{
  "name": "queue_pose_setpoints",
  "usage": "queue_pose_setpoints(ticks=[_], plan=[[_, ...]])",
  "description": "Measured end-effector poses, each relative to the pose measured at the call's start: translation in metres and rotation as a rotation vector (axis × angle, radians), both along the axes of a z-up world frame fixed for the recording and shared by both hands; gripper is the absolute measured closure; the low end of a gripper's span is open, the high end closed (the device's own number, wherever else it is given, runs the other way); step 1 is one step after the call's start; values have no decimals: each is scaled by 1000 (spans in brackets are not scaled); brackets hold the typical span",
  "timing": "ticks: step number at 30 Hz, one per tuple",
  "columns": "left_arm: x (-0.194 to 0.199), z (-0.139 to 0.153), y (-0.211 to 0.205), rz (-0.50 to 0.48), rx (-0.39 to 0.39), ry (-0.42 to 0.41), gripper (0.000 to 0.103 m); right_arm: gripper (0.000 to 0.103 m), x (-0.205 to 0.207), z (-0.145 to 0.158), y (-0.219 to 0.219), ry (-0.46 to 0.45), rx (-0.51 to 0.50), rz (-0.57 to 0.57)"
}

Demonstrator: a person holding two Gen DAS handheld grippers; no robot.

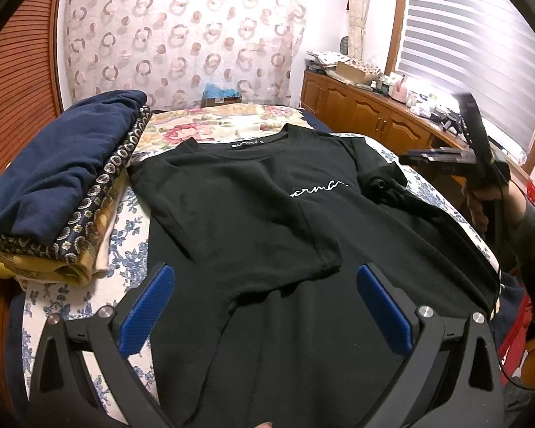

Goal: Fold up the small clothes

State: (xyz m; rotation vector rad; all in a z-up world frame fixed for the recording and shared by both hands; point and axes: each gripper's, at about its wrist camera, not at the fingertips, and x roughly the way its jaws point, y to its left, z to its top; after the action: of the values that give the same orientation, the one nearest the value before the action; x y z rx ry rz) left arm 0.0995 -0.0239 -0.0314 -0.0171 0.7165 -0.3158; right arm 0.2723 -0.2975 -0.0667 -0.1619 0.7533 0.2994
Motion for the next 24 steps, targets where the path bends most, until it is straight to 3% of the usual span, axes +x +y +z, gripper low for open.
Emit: queue_pose_setpoints(ticks=[4,9,17,18,21,24], plan=[[0,0,-3,-4,-6,1,0,62,-12,-13,-22,40,-3,8],[2,-5,-10,-17,-1,13,0,62,-7,-33,-39,117,-3,-23],[0,-7,-13,-13,6,13,0,62,18,-43,-39,122,0,-54],[0,-7,-12,-11,4,14,0,66,21,-43,-37,121,-6,-50],[-1,-6,-10,-7,2,13,0,99,25,-41,-31,128,-8,-20],[-3,-7,-7,-3,1,12,0,101,23,-34,-22,113,-1,19]])
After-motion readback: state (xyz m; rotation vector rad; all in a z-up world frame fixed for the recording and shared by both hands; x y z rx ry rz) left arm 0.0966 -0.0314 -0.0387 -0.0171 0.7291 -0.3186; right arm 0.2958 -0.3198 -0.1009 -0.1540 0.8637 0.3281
